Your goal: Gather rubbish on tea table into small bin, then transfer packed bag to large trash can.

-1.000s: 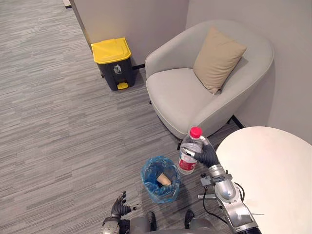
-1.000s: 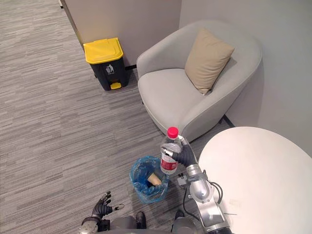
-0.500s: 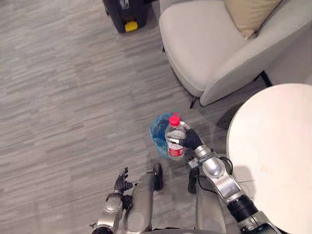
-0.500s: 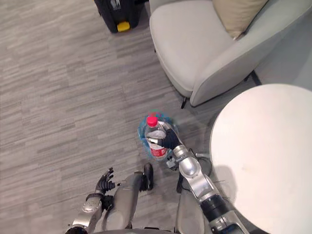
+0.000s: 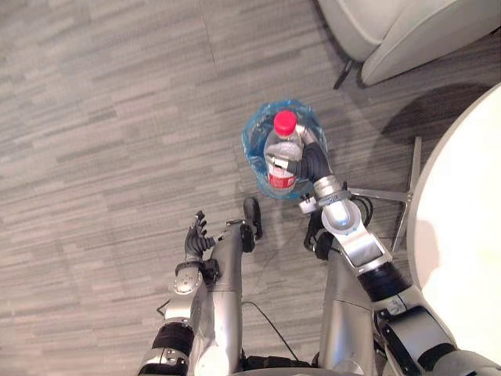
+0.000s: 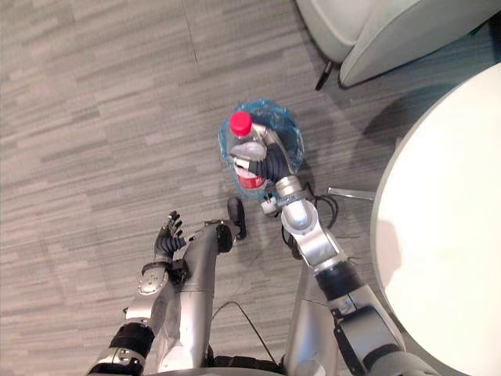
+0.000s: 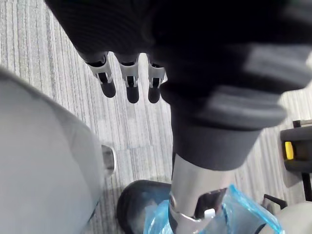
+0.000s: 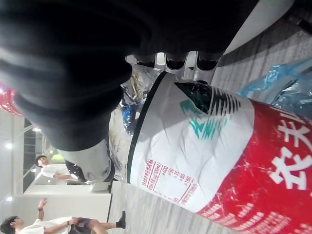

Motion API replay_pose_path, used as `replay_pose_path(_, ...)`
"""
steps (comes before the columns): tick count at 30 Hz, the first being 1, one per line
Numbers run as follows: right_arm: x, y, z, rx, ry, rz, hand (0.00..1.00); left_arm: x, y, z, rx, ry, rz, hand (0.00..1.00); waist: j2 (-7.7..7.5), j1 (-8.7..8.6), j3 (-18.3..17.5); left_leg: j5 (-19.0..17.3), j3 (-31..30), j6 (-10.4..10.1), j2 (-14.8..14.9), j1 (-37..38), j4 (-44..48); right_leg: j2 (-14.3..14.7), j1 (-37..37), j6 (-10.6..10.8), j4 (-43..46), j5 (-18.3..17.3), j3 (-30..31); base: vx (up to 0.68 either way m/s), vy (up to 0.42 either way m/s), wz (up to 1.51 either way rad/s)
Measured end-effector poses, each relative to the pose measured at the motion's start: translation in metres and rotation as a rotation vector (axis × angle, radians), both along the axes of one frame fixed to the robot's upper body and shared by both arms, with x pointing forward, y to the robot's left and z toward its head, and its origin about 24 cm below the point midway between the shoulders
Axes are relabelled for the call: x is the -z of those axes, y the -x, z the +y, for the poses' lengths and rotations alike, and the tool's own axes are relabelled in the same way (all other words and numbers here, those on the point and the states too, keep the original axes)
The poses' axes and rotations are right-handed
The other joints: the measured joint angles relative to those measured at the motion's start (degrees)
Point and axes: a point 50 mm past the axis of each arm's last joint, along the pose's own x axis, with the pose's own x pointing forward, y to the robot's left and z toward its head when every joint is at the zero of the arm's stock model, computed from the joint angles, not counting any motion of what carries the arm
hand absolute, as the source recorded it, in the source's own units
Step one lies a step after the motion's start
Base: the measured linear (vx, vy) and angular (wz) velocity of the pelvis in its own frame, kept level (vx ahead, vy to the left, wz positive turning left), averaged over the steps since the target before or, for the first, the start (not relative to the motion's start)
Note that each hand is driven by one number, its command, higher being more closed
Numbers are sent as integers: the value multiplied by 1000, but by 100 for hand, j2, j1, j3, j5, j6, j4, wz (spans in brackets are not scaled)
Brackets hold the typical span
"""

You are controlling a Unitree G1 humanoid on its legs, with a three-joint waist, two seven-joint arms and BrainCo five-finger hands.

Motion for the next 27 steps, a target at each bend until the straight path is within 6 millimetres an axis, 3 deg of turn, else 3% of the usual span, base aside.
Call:
replay_pose_path(6,-18,-20,-16,97,20,-21,100,-27,-17,2,-4,-5,-106,0,-18,118,64,7,-152,5,14,-750,359,-25,-734,-72,504,-203,-18,-4,-70,14)
replay_pose_path(13,-27,-30,-24,153,24,-34,100,-36,-19,6,-19,7,-151,0,-19,116,64,37,-319,-97,-4,-1180,463,-45,-1092,-72,704,-300,-125,-48,-34,10)
replay_pose_path(14,-29,-32,-25,165,18,-35,0,-38,-20,6,-19,11,-161,0,-20,117,64,39,-330,-107,-11,-1228,488,-63,-1141,-112,755,-327,-139,-43,-16,10)
replay_pose_path(27,-33,-33,-26,196,5,-59,0,-43,-20,8,-23,17,-183,0,-25,108,61,96,-431,-195,8,-1364,497,-36,-1273,-132,834,-359,-204,-37,1,2)
